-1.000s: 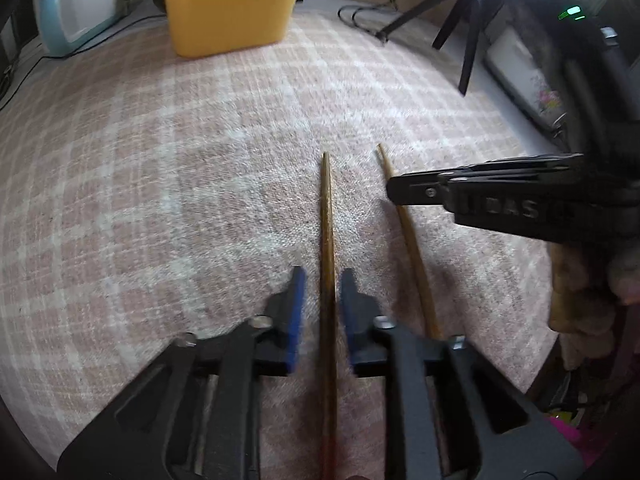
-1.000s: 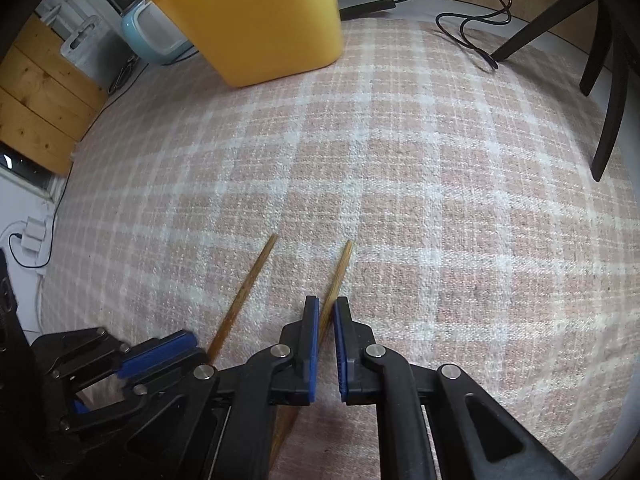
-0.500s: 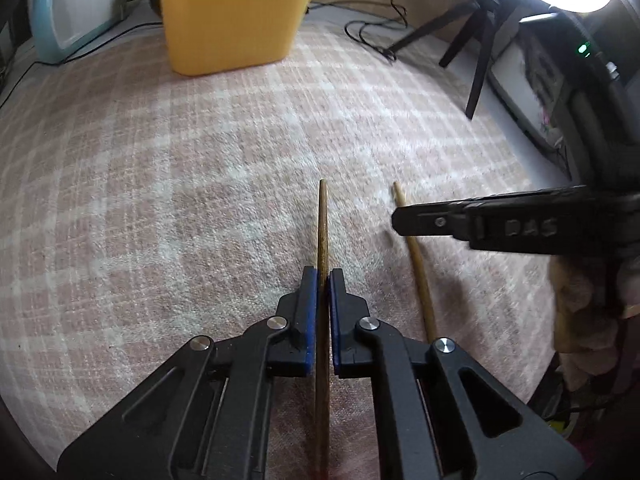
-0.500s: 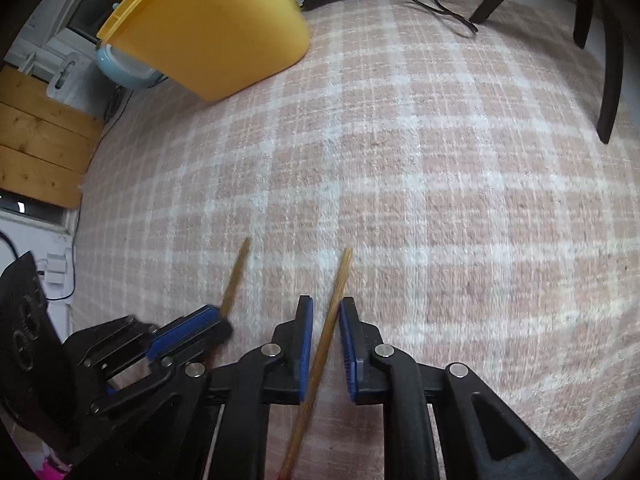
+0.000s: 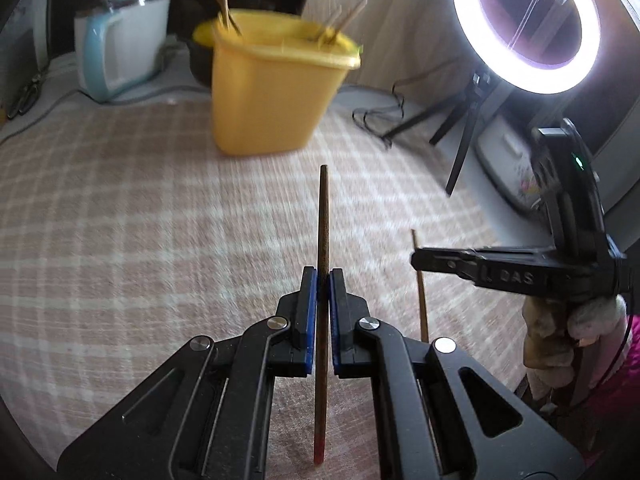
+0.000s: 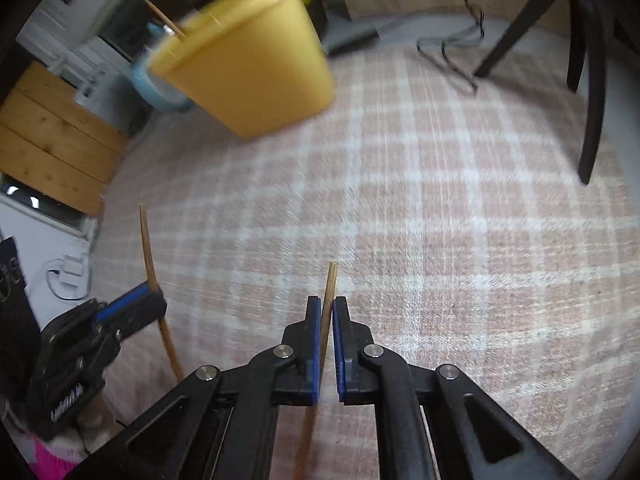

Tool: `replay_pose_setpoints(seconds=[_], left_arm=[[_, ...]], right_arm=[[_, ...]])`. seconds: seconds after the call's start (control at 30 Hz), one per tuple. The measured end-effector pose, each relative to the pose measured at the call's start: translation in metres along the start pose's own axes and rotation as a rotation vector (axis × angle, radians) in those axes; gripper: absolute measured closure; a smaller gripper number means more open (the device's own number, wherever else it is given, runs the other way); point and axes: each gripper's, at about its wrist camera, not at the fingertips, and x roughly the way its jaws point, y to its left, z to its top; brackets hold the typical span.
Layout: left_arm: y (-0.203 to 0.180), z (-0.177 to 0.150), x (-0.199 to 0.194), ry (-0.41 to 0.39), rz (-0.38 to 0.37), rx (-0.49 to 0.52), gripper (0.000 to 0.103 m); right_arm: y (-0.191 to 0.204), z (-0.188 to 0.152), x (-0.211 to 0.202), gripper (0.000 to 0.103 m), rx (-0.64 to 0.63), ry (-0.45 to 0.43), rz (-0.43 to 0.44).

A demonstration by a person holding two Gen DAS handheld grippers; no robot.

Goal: Organize utensils
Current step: 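Lift chopstick with left tool while right tool lifts its chopstick toward container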

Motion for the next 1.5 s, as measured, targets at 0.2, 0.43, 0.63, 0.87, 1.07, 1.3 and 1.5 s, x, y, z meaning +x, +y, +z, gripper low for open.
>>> replay_pose_setpoints(seconds=[0.2, 0.43, 0.63, 0.87, 1.07, 1.3, 1.5], left_arm=[[-0.002, 0.016, -0.031, -0.076, -0.01, 0.021, 0.099], [-0.008, 0.034, -0.05, -0.135, -0.023, 0.049, 0.099], [-0.012, 0.05, -0.061, -0.177, -0.035, 0.065, 0.099], [-0.004, 0.086, -0.082, -0.27, -0.03, 0.078, 0.099], [0.009, 0.125, -0.099, -0.363, -0.004, 0.075, 0.099], [0.022, 0.161, -0.108, -0.431, 0.007, 0.068, 0.1], [0.027, 0.189, -0.109, -0.47, 0.014, 0.075, 0.1]], right_arm=[[0.012, -0.012, -0.048, 0.101, -0.071, -0.139, 0.031], [0.041, -0.027, -0.078, 0.101, -0.124, -0.264, 0.015], [0.053, -0.02, -0.104, 0.101, -0.157, -0.365, -0.01], [0.062, 0.005, -0.127, 0.101, -0.154, -0.464, -0.011], [0.076, 0.03, -0.148, 0.101, -0.163, -0.55, -0.02], [0.092, 0.049, -0.162, 0.101, -0.185, -0.622, -0.022], [0.107, 0.064, -0.169, 0.101, -0.21, -0.681, -0.042]])
